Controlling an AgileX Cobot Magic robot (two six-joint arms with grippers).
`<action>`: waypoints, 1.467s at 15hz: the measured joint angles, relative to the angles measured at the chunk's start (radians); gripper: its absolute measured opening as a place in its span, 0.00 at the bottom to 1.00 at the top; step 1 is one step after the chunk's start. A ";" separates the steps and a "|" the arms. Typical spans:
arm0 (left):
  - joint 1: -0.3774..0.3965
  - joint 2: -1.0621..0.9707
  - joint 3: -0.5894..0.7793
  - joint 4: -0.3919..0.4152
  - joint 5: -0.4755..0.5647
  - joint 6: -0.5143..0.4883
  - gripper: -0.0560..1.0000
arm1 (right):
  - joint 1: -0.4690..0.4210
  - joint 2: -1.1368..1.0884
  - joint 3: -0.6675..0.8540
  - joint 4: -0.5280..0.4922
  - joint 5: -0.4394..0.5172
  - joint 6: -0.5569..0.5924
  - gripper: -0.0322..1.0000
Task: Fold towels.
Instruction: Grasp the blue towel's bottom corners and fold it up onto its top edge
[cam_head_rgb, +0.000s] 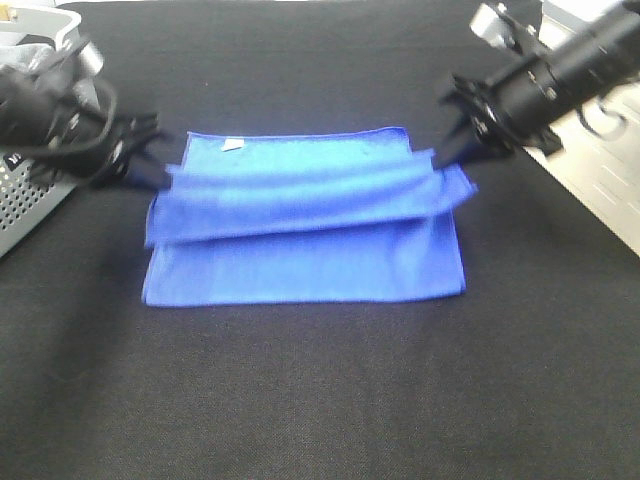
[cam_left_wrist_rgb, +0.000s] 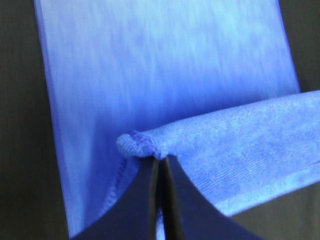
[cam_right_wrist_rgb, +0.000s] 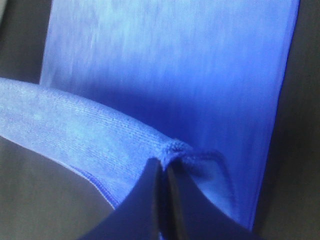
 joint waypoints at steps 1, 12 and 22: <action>0.000 0.046 -0.083 0.030 0.001 -0.020 0.06 | 0.000 0.055 -0.091 -0.011 0.016 0.015 0.03; 0.053 0.601 -0.818 0.128 0.004 -0.130 0.06 | 0.000 0.615 -0.861 -0.183 0.004 0.135 0.03; 0.051 0.628 -0.857 0.147 0.182 -0.134 0.67 | 0.000 0.584 -0.872 -0.223 0.191 0.177 0.73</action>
